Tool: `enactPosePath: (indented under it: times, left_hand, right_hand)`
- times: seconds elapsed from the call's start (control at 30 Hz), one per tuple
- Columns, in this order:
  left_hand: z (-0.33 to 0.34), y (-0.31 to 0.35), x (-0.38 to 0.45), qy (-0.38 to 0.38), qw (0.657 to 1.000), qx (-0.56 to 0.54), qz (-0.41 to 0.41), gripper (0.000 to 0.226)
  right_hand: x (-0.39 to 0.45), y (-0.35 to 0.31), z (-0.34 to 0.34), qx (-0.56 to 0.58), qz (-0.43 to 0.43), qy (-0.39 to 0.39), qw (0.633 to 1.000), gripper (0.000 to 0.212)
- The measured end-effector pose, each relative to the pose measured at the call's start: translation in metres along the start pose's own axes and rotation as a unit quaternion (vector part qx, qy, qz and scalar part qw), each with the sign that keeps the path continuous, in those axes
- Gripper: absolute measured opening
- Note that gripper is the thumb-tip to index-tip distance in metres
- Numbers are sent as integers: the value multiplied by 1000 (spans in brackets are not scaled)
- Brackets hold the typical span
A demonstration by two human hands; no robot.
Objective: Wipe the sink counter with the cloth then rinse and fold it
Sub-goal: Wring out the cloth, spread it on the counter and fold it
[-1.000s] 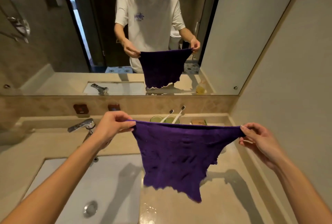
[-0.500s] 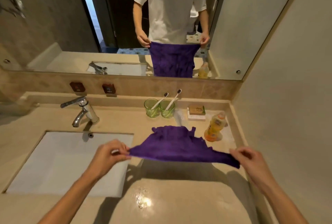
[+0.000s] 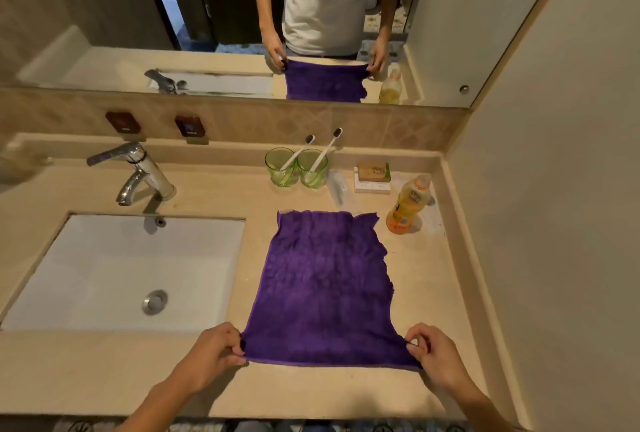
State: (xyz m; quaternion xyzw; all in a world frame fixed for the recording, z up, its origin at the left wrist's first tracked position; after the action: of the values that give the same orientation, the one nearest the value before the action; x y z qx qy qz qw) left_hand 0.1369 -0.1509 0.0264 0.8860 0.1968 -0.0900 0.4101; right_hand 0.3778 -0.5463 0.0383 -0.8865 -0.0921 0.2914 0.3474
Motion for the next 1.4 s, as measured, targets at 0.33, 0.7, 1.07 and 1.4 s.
enactPosePath:
  times: [0.33,0.7,1.07,1.4]
  left_hand:
    - [23,-1,-11,-20,960,255,114,18]
    - [-44,18,52,-34,992,36,-118,33]
    - [0,112,210,171,984,53,19,39]
    - [26,59,234,143,945,291,-46,61]
  right_hand:
    - [-13,12,22,-245,-60,-43,967,20]
    - [44,-19,-11,-115,-68,9,991,43]
    - [152,-143,45,-68,-160,122,977,31]
    - [184,-111,85,-300,-116,199,926,58]
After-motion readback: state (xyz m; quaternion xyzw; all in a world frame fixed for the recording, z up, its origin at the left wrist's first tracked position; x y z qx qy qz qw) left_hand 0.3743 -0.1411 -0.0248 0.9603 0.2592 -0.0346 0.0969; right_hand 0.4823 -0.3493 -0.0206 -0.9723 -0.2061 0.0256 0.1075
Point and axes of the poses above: each hand's wrist, its own x-axis towards the middle knuckle, its own z-axis out of the palm, y = z × x, the point moved 4 cm from there along x, towards the middle knuckle, and after that the axes turned 2 degrees about x, right-handed, at the moved point
